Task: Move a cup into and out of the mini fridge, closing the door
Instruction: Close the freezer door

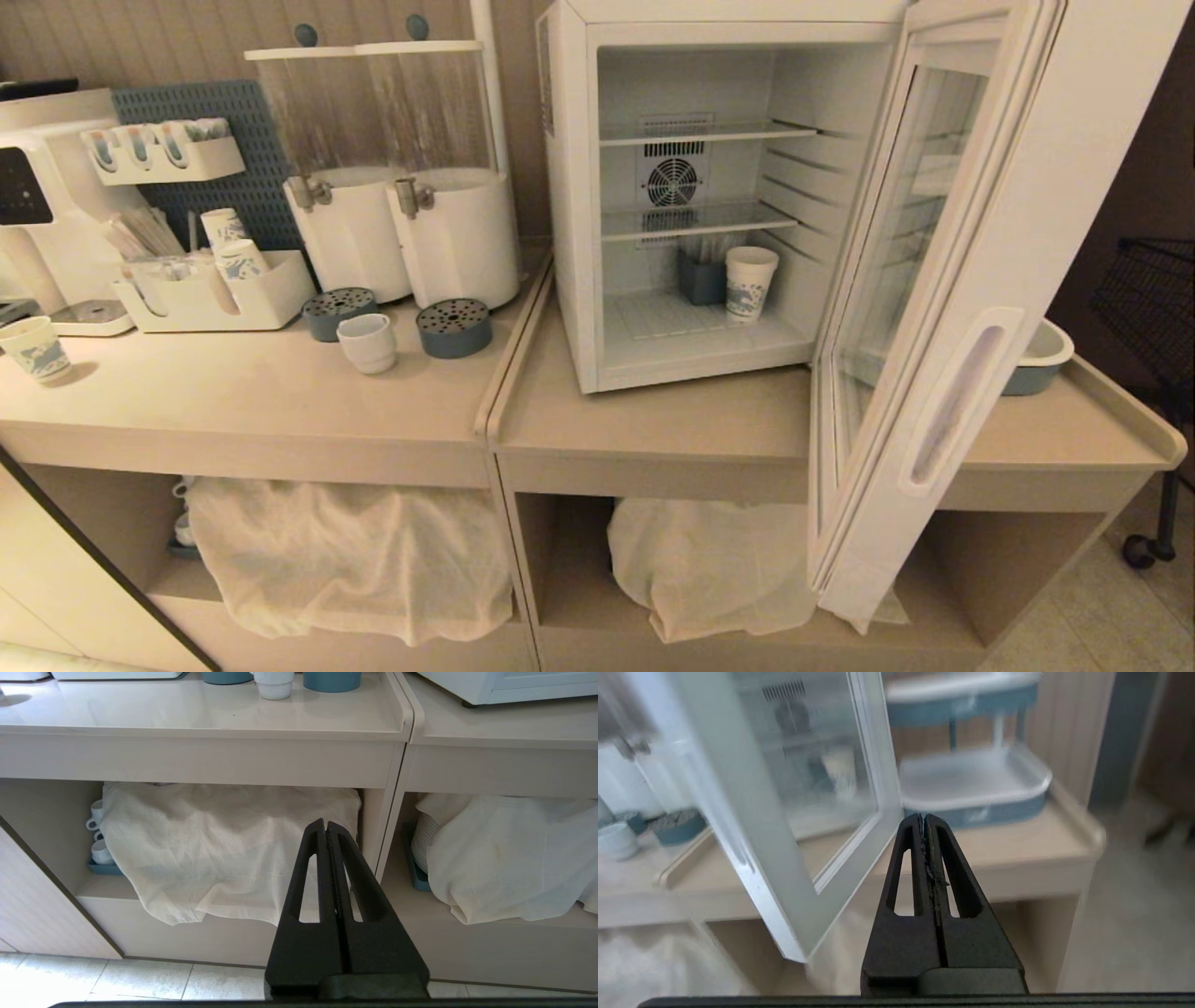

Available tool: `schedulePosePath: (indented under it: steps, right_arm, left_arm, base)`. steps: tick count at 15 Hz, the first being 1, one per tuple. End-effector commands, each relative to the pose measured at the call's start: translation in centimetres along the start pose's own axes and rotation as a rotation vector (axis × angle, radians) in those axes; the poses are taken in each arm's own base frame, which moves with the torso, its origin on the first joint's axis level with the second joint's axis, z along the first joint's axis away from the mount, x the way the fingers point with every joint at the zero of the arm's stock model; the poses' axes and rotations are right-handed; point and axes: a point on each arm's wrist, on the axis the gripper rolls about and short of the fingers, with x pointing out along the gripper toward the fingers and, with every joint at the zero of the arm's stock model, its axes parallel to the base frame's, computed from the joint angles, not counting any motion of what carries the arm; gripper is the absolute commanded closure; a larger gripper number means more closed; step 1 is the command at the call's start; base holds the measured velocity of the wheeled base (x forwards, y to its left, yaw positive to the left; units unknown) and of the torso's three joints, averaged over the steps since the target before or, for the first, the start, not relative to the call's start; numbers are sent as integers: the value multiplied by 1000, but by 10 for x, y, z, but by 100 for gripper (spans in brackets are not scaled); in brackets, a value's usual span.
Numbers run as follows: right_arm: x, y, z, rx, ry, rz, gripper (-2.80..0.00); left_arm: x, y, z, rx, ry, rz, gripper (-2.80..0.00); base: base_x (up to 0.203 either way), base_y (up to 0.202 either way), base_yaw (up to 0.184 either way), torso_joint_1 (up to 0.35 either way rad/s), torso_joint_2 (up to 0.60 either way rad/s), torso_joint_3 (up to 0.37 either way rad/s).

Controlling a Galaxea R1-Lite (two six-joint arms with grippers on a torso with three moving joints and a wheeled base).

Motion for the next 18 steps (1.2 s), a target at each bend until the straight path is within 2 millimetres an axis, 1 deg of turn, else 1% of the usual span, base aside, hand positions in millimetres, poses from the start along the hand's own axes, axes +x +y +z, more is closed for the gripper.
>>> schedulePosePath:
  steps: [1, 2, 3, 5, 6, 8, 9, 10, 12, 13, 14, 15, 16, 17, 18]
  right_arm:
    - [61, 6, 12, 9, 231, 5, 0]
    - [78, 9, 12, 17, 291, 40, 0]
    - [91, 13, 12, 29, 335, 111, 0]
    - [114, 19, 13, 50, 373, 237, 0]
    - [121, 21, 15, 57, 364, 279, 0]
    - [125, 22, 17, 58, 347, 300, 0]
    - [135, 21, 18, 65, 334, 348, 0]
    - [147, 17, 19, 81, 325, 426, 0]
    - [168, -7, 22, 118, 298, 587, 0]
    - [179, -21, 21, 138, 287, 749, 0]
    - [193, -37, 18, 153, 281, 874, 0]
    - [207, -53, 12, 157, 274, 947, 0]
    - [219, -67, 8, 136, 255, 961, 0]
    - [230, -76, 3, 134, 252, 967, 0]
    - [243, -78, -1, 137, 257, 1001, 0]
  left_arm:
    - [0, 0, 0, -1, 1, 1, 0]
    - [0, 0, 0, -1, 0, 1, 0]
    - [0, 0, 0, -1, 1, 1, 0]
    - [0, 0, 0, -1, 1, 1, 0]
    - [0, 0, 0, -1, 1, 1, 0]
    - [0, 0, 0, -1, 1, 1, 0]
    - [0, 0, 0, -1, 1, 1, 0]
    - [0, 0, 0, -1, 1, 1, 0]
    - [0, 0, 0, -1, 1, 1, 0]
    - [0, 0, 0, -1, 1, 1, 0]
    - [0, 0, 0, -1, 1, 1, 0]
    - [0, 0, 0, -1, 1, 1, 0]
    - [0, 0, 0, -1, 0, 1, 0]
    - [0, 0, 0, -1, 1, 1, 0]
    - [0, 0, 0, -1, 1, 1, 0]
  base:
    - [0, 0, 0, 0, 0, 0]
    - [0, 0, 0, 0, 0, 0]
    - [0, 0, 0, 0, 0, 0]
    - [0, 0, 0, 0, 0, 0]
    - [0, 0, 0, 0, 0, 0]
    - [0, 0, 0, 0, 0, 0]
    - [0, 0, 0, 0, 0, 0]
    - [0, 0, 0, 0, 0, 0]
    - [0, 0, 0, 0, 0, 0]
    - [0, 0, 0, 0, 0, 0]
    - [0, 0, 0, 0, 0, 0]
    - [0, 0, 0, 0, 0, 0]
    - [0, 0, 0, 0, 0, 0]
    - [0, 0, 0, 0, 0, 0]
    - [0, 0, 0, 0, 0, 0]
